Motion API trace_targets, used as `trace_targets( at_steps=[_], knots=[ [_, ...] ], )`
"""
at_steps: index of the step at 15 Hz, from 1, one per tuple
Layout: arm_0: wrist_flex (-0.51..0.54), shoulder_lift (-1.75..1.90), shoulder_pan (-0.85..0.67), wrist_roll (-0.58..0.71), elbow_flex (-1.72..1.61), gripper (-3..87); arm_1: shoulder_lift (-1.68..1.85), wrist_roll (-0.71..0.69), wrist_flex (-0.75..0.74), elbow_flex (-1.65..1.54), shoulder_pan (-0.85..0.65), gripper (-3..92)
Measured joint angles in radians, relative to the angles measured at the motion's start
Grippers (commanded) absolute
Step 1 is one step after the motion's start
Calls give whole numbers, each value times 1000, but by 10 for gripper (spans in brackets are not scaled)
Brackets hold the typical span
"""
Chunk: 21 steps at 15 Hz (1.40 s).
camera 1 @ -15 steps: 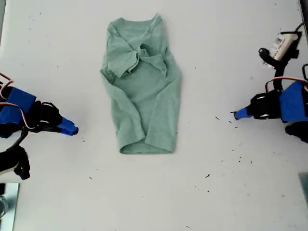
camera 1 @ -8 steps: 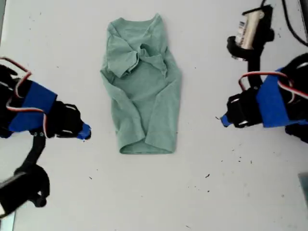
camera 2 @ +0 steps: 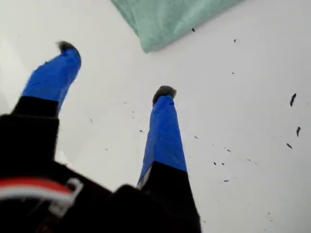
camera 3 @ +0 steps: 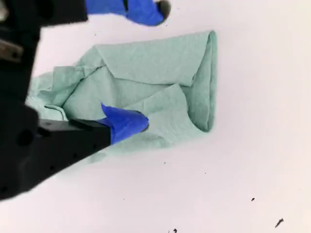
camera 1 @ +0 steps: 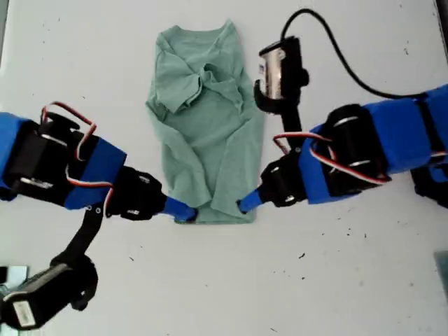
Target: Fold t shirt
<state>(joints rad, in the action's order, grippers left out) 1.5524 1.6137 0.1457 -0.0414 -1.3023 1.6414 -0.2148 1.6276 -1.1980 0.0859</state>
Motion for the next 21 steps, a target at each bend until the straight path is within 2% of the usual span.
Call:
trace_targets(
  at_steps=[4,8,10,12,13,14,15,18,21],
  knots=[
    [-60,-224,-29,11,0,350,-219,-2,-55,15,-17,336],
    [-95,-331,-71,2,0,349,-420,-12,-83,179,-43,335],
    [-115,-380,-86,3,0,273,-474,-12,-86,192,-49,317],
    [-149,-483,-87,2,18,143,-549,-11,-97,219,-57,254],
    [-176,-522,-86,0,60,40,-592,2,-98,249,-54,174],
    [-187,-561,-86,0,69,-1,-630,8,-112,270,-43,52],
    [-195,-578,-83,5,75,-2,-644,17,-121,287,-35,-15],
    [-181,-603,-71,34,117,-2,-655,-5,-121,299,-15,-15],
    [-199,-555,-14,98,206,-2,-506,-37,-63,270,34,-15]
  ],
)
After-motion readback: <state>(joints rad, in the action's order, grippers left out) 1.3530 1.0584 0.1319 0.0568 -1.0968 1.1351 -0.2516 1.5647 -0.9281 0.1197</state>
